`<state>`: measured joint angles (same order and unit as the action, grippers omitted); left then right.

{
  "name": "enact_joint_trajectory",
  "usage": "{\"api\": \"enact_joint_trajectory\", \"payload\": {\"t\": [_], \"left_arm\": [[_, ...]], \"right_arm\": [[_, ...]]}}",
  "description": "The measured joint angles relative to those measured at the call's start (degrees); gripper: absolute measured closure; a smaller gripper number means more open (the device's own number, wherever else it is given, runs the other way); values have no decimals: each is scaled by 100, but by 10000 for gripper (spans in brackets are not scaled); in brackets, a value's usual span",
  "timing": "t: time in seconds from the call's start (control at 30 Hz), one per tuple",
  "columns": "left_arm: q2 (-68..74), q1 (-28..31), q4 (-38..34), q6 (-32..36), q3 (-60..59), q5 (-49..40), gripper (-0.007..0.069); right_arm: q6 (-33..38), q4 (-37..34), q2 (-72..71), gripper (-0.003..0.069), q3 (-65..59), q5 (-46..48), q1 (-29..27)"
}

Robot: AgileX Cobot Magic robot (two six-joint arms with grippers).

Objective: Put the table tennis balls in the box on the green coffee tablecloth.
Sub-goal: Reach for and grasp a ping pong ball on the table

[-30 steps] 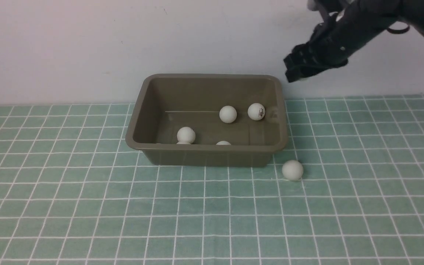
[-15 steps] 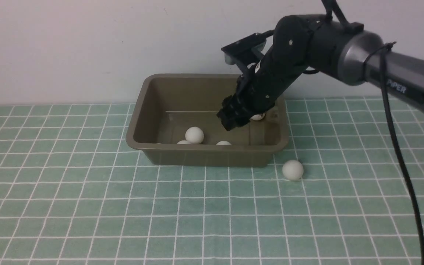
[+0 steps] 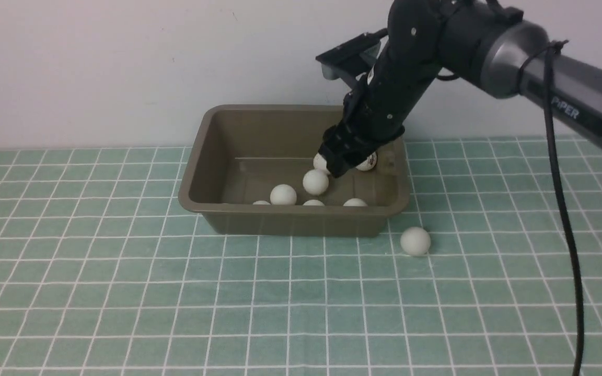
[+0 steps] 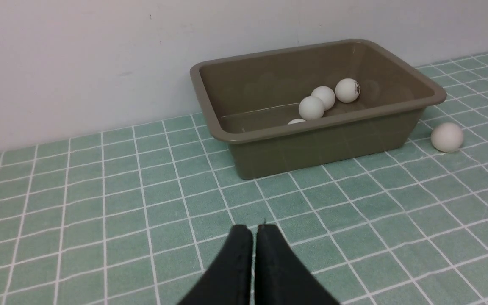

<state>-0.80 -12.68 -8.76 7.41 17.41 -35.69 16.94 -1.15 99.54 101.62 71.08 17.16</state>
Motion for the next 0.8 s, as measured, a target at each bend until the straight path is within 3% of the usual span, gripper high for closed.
{"api": "enact_joint_trajectory", "payload": {"t": [0.2, 0.4, 0.8], "left_arm": [[0, 0, -14, 0, 0, 0, 629], [0, 0, -25, 0, 0, 0, 629], [0, 0, -27, 0, 0, -6, 629]], "right_arm": [[542, -828, -1036, 234, -1601, -958, -539], [1655, -1609, -1380, 234, -3269, -2129, -379], [1918, -1533, -350, 234, -3927, -2910, 20]]}}
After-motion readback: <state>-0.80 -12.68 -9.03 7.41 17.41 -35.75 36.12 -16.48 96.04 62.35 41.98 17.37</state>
